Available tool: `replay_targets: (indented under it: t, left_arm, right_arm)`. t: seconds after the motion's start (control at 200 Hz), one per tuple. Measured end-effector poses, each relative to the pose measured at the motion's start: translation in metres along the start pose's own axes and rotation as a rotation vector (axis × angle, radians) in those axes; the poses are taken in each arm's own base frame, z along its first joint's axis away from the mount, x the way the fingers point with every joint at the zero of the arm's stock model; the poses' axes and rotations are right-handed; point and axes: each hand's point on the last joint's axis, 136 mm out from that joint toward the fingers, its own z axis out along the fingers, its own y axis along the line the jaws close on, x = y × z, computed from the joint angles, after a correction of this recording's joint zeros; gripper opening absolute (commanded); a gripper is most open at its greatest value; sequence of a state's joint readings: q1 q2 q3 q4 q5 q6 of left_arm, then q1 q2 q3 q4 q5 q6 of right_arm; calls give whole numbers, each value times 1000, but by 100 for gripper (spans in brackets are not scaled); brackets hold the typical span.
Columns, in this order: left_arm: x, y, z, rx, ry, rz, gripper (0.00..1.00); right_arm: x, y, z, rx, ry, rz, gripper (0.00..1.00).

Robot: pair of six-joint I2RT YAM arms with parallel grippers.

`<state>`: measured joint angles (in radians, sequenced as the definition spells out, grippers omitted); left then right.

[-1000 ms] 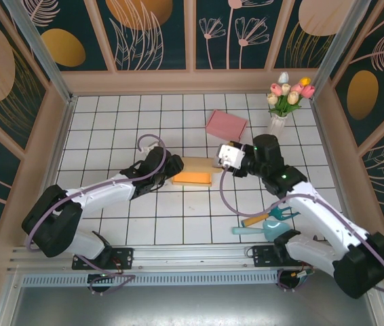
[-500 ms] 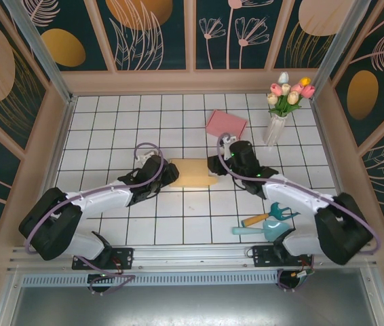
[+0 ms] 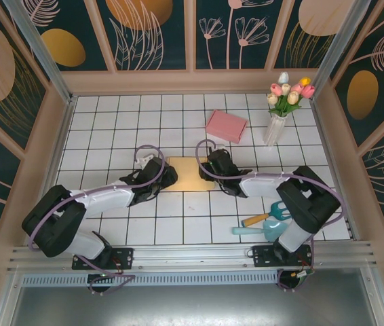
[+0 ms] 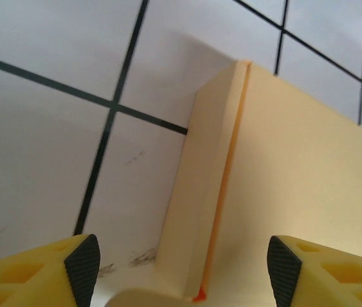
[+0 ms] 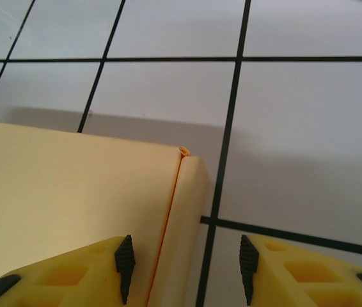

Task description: Fold the paper box

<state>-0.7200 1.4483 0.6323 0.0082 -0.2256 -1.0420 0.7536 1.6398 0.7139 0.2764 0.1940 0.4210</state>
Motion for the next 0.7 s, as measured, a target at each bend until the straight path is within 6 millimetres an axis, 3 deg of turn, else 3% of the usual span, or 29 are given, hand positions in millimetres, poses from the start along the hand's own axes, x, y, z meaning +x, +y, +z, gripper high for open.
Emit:
replay_targets:
  t: [0.14, 0.43, 0.54, 0.701]
  left_arm:
    - [-5, 4, -6, -50, -7, -5, 75]
    - [-21, -1, -40, -2, -54, -130, 74]
    - [-19, 3, -42, -21, -42, -174, 91]
    - [-17, -4, -35, -64, 1, -224, 94]
  right_arm:
    - [0, 2, 0, 19, -21, 0, 51]
    - [1, 2, -1, 63, -45, 4, 51]
    - [1, 2, -1, 63, -45, 7, 51]
    - [1, 2, -2, 59, -50, 8, 51]
